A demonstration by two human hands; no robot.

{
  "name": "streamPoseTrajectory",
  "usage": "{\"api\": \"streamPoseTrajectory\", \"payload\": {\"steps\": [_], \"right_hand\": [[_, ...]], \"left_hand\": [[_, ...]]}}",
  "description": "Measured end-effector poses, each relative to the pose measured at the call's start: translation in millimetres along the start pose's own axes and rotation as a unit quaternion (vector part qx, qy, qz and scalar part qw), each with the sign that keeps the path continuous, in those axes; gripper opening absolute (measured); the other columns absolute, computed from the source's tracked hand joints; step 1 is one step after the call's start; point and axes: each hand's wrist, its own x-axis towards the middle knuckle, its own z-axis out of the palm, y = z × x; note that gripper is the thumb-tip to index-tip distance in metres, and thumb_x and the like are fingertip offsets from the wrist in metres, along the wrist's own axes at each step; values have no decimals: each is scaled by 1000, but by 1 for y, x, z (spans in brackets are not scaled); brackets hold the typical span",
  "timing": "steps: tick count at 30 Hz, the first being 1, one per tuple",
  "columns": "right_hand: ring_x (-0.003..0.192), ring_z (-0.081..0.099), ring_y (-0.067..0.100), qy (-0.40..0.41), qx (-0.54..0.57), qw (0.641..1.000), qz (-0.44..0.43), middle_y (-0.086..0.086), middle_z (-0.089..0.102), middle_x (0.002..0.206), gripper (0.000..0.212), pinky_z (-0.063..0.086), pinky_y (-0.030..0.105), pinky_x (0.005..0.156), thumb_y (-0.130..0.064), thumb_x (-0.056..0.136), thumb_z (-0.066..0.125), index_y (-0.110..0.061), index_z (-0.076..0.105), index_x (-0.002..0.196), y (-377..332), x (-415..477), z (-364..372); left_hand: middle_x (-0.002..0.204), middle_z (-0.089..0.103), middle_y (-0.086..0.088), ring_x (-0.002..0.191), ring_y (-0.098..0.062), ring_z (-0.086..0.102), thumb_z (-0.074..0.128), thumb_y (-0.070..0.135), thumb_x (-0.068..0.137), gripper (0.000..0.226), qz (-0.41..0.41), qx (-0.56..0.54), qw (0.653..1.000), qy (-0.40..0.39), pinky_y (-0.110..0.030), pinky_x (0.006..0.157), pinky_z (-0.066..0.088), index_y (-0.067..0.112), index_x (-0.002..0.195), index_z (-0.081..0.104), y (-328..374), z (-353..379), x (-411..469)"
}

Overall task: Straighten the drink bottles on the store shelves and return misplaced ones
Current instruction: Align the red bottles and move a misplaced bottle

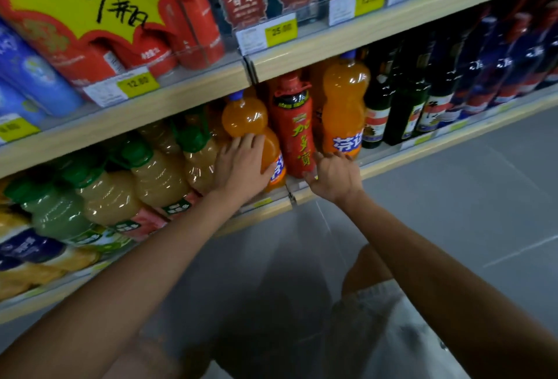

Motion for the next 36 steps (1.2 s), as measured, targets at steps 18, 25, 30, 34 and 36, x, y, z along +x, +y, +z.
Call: {"api": "streamPoseTrajectory", "payload": {"steps": [18, 25, 30, 34, 36], "right_hand": [[107, 57, 33, 23, 136, 986, 93, 13, 60, 118, 66, 45, 40, 84, -53, 81, 60, -13, 38, 129, 30, 28, 27], [130, 39, 34, 11, 265, 960, 87, 16, 38, 144, 113, 40, 49, 101, -58, 71, 71, -10, 6, 150, 13, 65, 51], [122, 51, 24, 53, 428, 900, 62, 7, 49, 136, 105, 46, 44, 99, -45, 63, 84, -17, 23, 144, 5, 84, 61], [107, 56, 10, 106, 477, 871, 54, -8, 55, 118, 90, 44, 12, 82, -39, 63, 85, -24, 35, 136, 1, 82, 68], [102, 54, 5, 116, 485, 865, 54, -11, 55, 114, 88, 40, 9, 80, -37, 63, 85, -24, 37, 135, -1, 80, 68]], "left_hand": [[126, 54, -9, 118, -28, 47, 56, 29, 89, 41, 75, -50, 995, 43, -42, 95, 36, 12, 124, 47, 51, 5, 87], [110, 58, -5, 109, -24, 50, 54, 22, 89, 32, 94, -155, 983, 17, -40, 90, 42, 15, 120, 53, 33, -19, 72], [88, 49, 10, 95, -12, 50, 58, 13, 86, 23, 112, -253, 961, 19, -24, 81, 40, 16, 109, 59, 19, -22, 63], [100, 49, 11, 103, -10, 48, 57, 13, 87, 25, 109, -285, 952, 14, -24, 90, 40, 19, 111, 58, 14, -12, 56], [115, 48, 4, 113, -13, 43, 59, 12, 85, 33, 96, -287, 952, 54, -21, 90, 36, 16, 117, 53, 15, -4, 47]]}}
